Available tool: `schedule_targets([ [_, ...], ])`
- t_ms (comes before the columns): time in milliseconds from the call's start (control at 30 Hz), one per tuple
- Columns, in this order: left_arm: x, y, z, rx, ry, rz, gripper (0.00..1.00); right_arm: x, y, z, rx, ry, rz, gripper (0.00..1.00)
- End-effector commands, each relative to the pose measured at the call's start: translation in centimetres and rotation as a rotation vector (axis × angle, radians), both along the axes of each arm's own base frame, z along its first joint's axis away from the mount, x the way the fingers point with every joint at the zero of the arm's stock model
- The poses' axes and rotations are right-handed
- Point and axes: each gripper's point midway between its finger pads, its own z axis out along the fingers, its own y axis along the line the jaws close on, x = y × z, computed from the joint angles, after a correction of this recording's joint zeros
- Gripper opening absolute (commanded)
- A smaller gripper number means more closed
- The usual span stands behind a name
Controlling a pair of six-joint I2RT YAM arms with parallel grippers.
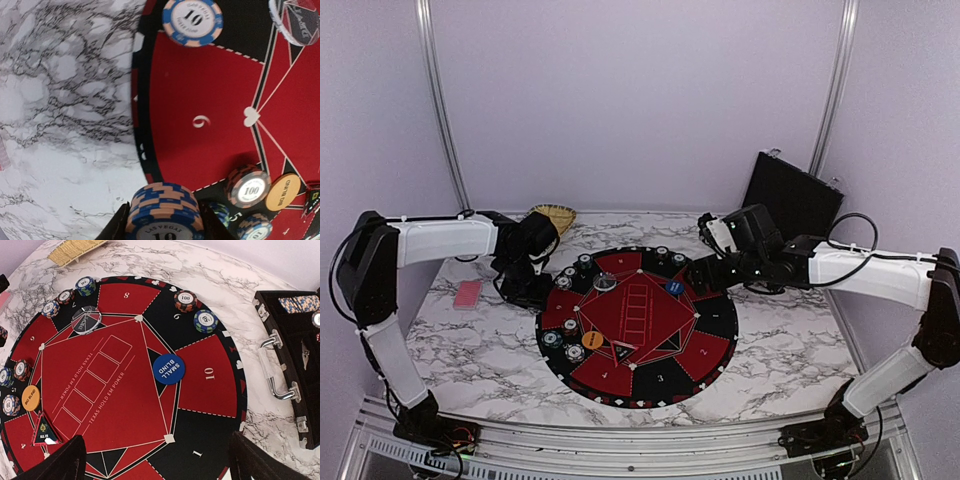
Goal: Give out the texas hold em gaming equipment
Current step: Place the poker chips pile at the community card area.
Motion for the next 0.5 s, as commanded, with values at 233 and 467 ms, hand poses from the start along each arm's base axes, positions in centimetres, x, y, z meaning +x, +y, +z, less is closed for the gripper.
schedule_targets([
  [233, 1.7, -6.6, 0.4, 0.010, 0.011, -0.123, 0.35, 0.0, -2.0, 1.3, 0.027, -0.026, -0.050, 0.96],
  [467, 2.7, -11.7, -0.4, -0.004, 0.021, -0.202, 0.35, -0.7, -2.6, 1.1, 0.022, -0.012, -0.058, 0.96],
])
